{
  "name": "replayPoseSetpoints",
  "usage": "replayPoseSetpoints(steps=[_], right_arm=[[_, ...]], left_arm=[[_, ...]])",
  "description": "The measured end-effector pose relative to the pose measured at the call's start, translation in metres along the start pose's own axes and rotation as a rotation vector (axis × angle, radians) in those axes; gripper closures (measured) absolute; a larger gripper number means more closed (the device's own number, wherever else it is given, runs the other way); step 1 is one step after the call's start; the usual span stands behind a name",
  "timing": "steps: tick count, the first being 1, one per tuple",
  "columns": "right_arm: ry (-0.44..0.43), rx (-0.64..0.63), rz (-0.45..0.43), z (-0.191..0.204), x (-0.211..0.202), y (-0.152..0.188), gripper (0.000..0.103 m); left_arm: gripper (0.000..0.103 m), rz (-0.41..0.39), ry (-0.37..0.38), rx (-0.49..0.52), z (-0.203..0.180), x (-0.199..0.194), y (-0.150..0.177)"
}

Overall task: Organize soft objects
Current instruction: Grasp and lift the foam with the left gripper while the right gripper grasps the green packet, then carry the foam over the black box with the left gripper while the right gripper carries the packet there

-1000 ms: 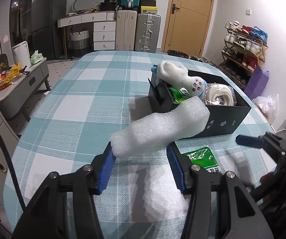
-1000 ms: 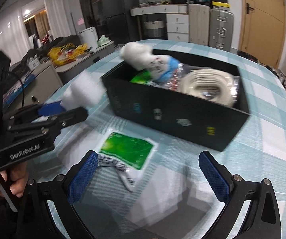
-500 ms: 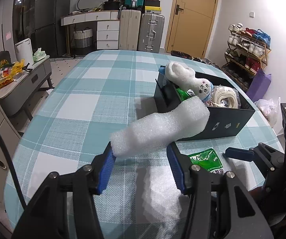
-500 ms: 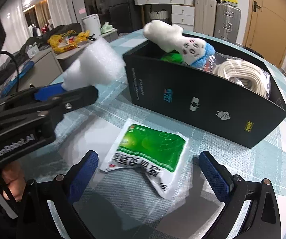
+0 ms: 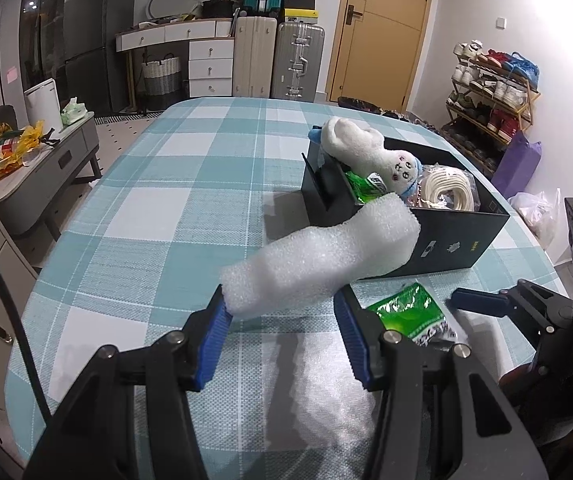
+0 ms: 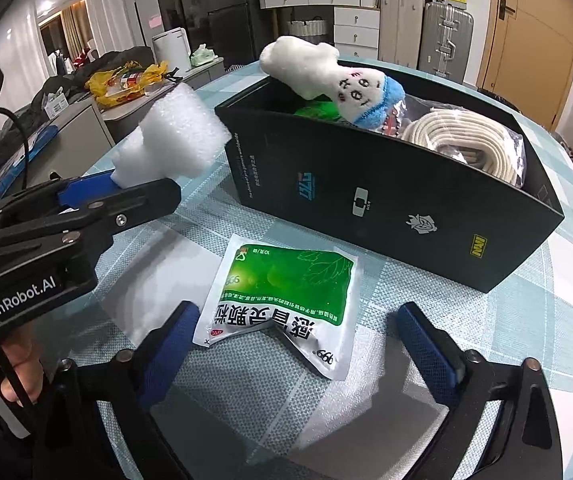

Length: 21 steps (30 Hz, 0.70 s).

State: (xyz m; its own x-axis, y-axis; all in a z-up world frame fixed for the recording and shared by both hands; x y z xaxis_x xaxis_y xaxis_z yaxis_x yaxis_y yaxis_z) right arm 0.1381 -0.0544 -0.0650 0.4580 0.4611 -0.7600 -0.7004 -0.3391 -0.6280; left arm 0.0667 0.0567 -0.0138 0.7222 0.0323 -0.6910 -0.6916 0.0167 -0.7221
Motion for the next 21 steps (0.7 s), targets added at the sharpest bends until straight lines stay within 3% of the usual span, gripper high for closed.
replayPoseSetpoints(steps=[1,8,14,21], right_arm=[[-0.002,-0.004,-0.006,0.000,-0.001,0.000,0.022],[-0.005,-0.023,-0.007,-0.005,-0.005,-0.002,0.047],[-0.018,-0.020,-0.014,-0.012,-0.007,-0.001,0.060],[-0.066,-0.075,-0.040,-0.010,-0.024,0.002,0.064]], left_arm=[[0.052,0.000,0.003,0.001,0.000,0.000,0.000],[0.052,-0.005,0.008,0.009,-0.002,-0.002,-0.002],[0.052,-0.008,0.010,0.020,-0.005,-0.005,-0.004],[0.052,-0.020,0.009,0.021,-0.004,-0.010,-0.007]])
Point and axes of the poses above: each gripper's, at about its wrist camera, not at the fingertips, and x roughly the way its jaws point, z to its left, y to its underside, the point moved 1 cm from there along x, roughly the way its jaws point, and after that the axes turned 13 degrees about x, right-handed, at the moved point
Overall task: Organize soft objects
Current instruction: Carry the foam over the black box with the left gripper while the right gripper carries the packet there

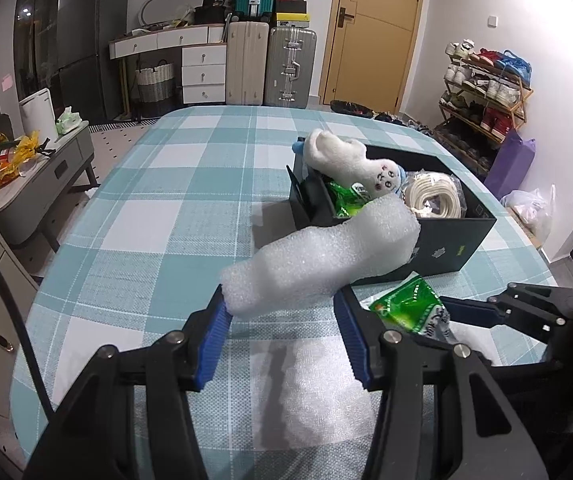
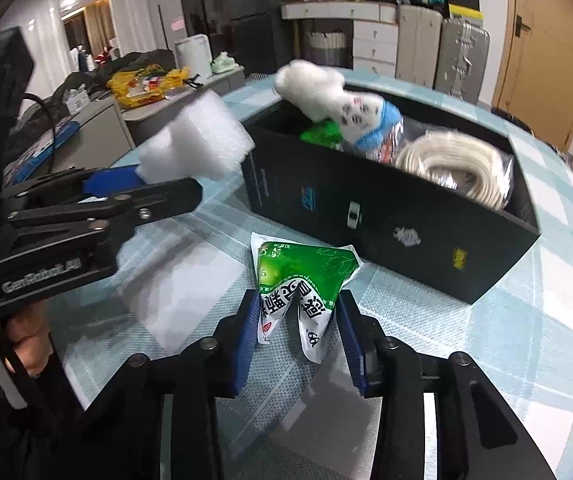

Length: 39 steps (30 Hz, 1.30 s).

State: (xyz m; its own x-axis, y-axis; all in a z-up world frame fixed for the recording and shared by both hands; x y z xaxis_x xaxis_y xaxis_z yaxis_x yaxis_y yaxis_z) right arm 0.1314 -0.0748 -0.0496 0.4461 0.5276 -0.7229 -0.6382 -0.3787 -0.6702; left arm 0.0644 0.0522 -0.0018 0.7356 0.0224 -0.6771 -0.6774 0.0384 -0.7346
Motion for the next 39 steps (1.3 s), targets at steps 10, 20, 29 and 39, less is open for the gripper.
replayPoseSetpoints(steps=[10,20,29,39], right_arm=[[-0.020,-0.026,-0.093,-0.004,-0.034,-0.004,0.064],[-0.045,0.056,-0.219,-0.028,-0.072,-0.015,0.064],[-0.017,0.126,-0.302,-0.050,-0.092,-0.021,0.064],[0.047,0.190,-0.356,-0.056,-0.088,-0.026,0.064]], left_arm=[[0.052,-0.031,-0.006,0.010,-0.003,-0.012,-0.011],[0.052,-0.068,-0.005,0.048,-0.014,-0.020,-0.029],[0.052,-0.074,0.005,0.090,-0.024,-0.014,-0.038],[0.052,-0.072,0.026,0.144,-0.038,0.005,-0.054]])
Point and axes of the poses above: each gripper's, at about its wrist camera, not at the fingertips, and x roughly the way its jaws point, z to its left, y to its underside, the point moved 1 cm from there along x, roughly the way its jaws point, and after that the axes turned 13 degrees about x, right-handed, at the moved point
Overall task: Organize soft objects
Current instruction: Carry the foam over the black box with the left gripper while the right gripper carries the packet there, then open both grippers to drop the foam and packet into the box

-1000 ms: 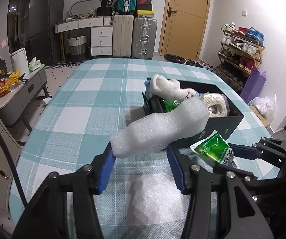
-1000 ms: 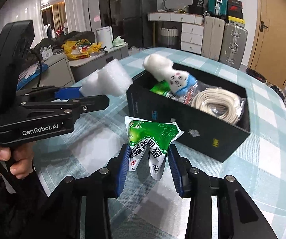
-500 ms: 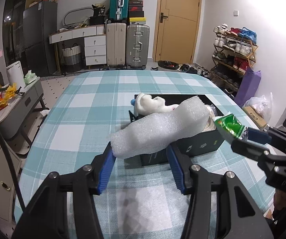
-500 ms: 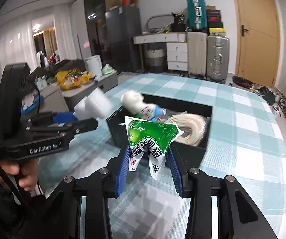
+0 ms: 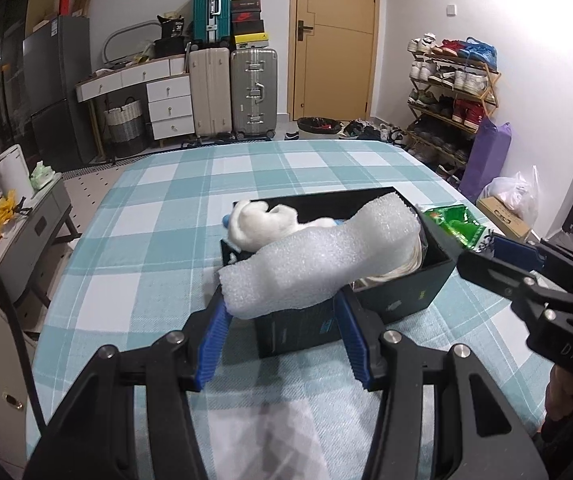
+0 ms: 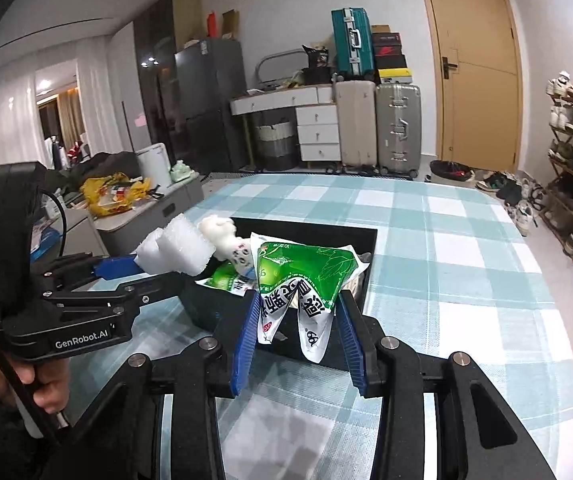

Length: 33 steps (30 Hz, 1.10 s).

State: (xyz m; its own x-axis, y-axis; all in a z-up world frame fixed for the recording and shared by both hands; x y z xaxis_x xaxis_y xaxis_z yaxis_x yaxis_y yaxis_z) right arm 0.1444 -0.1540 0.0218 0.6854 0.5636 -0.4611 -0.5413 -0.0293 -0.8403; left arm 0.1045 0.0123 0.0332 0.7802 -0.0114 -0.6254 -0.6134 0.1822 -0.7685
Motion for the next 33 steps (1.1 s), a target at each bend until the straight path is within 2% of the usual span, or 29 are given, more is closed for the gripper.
replayPoseSetpoints(steps=[10,26,33], right_arm=[[0.059,-0.007,-0.008,0.002,0.028,-0.012,0.064],[0.112,-0.044,0.067,0.001,0.086,-0.020,0.064],[0.120,-0.062,0.077,-0.002,0.097,-0.022,0.064]], left_arm=[[0.052,0.005,0.001,0.013,0.000,0.024,-0.015],[0.052,0.065,-0.047,0.063,0.001,0.058,-0.027],[0.052,0.084,-0.031,0.053,0.004,0.067,-0.025]])
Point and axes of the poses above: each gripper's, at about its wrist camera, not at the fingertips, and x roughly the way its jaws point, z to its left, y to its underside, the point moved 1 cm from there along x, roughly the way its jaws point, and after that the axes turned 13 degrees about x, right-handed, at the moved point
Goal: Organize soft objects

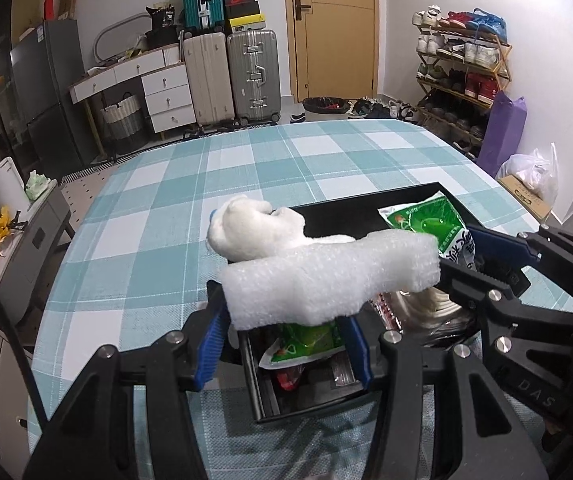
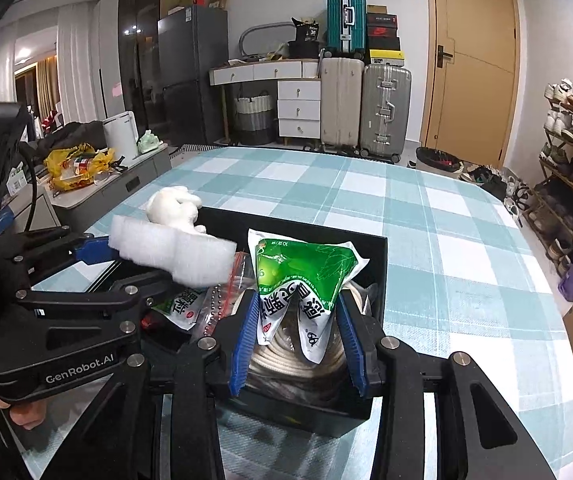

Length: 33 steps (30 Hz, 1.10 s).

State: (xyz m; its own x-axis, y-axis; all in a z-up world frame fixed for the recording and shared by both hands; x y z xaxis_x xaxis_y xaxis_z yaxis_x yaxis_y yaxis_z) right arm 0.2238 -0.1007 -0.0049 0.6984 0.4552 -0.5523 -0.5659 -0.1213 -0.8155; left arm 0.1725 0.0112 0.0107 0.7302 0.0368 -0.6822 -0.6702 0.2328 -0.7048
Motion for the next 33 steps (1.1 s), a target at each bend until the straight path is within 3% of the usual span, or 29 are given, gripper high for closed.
replayPoseSetpoints(steps=[4,8,14,18,21,27,33], right_arm=[[0.006,-0.013,0.004,0.001,0.002,0.000,0.064],[0.007,-0.030,-0.001,0.002,-0.004,0.000,0.051],[0.036,-0.036,-0.036,-0.002,-0.023,-0.001,0.038],[0.032,-0.014,-0.039,-0.008,-0.032,0.002,0.031],[0.026,0.008,-0.050,-0.012,-0.041,0.007,0.016],[-0.044,0.022,-0.076,-0.011,-0.061,0.016,0.002],[-0.095,-0.002,-0.132,-0.002,-0.080,0.027,0.001]], left_arm=[[0.051,0.009,0.015,-0.012,0.002,0.001,0.001],[0.049,0.015,0.031,-0.023,0.004,-0.002,0.002],[0.025,-0.001,-0.009,0.018,-0.004,-0.021,0.006],[0.021,-0.021,-0.004,0.003,-0.001,-0.035,0.011],[0.006,-0.036,-0.016,-0.008,0.002,-0.043,0.018],[0.001,-0.074,-0.006,-0.067,0.012,-0.058,0.034],[0.000,-0.142,0.011,-0.120,0.014,-0.068,0.046]])
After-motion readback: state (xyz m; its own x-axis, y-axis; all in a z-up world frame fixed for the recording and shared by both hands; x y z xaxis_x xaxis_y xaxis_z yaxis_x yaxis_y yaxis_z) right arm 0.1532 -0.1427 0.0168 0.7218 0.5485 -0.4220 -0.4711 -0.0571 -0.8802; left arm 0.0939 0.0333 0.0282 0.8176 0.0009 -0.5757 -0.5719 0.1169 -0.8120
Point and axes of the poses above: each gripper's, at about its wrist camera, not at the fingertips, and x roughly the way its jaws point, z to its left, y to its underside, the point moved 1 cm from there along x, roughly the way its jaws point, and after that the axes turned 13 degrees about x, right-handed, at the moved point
